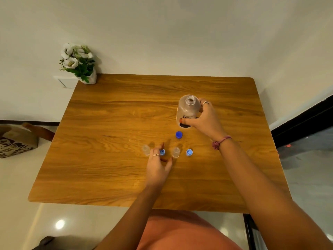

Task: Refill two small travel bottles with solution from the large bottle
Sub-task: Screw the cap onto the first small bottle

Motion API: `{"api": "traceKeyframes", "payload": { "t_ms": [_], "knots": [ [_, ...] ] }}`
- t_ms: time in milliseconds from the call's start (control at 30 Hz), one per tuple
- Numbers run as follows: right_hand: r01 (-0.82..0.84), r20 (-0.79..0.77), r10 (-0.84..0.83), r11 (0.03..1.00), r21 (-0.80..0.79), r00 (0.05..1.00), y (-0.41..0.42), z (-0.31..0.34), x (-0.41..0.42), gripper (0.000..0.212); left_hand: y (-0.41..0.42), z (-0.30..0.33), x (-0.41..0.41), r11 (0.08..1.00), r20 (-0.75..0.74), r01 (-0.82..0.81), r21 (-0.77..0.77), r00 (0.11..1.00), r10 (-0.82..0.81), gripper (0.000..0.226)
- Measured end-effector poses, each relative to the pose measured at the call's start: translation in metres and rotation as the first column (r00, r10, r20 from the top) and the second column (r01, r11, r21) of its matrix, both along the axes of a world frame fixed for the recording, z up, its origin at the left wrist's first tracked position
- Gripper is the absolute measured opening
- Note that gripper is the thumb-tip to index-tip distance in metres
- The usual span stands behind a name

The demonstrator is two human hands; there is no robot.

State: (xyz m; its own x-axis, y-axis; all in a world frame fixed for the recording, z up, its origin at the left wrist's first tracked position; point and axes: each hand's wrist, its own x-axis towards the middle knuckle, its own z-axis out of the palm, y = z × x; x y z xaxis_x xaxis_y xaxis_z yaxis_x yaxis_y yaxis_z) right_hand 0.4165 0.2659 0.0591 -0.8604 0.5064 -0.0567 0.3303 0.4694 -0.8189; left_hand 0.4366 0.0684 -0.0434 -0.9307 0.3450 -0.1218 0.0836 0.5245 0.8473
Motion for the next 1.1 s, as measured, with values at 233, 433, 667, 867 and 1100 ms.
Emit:
{"api": "traceKeyframes", "payload": {
  "t_ms": [233,433,667,867,1100],
  "knots": [
    [0.008,0.098,-0.008,1.0,-0.003,0.995,-0.039,-0.006,-0.039,0.075,-0.048,0.017,-0.033,0.999,-0.106,0.043,-0.013,0.993,-0.044,0.052],
    [0.018,0.208,-0.034,0.997,0.079,0.978,-0.07,-0.025,-0.057,0.065,-0.08,0.02,-0.066,0.996,-0.124,0.067,-0.053,0.99,-0.073,0.051],
    [0.036,0.335,-0.076,0.991,0.125,0.939,-0.088,-0.042,-0.067,0.068,-0.106,0.016,-0.089,0.988,-0.116,0.14,-0.06,0.982,-0.147,0.047],
    [0.074,0.362,-0.116,0.989,0.128,0.925,-0.095,-0.046,-0.068,0.073,-0.115,0.012,-0.105,0.976,-0.1,0.209,-0.054,0.972,-0.214,0.045],
    [0.108,0.358,-0.145,0.987,0.121,0.922,-0.101,-0.044,-0.068,0.071,-0.116,0.009,-0.116,0.962,-0.083,0.267,-0.052,0.959,-0.27,0.045]
  ]
}}
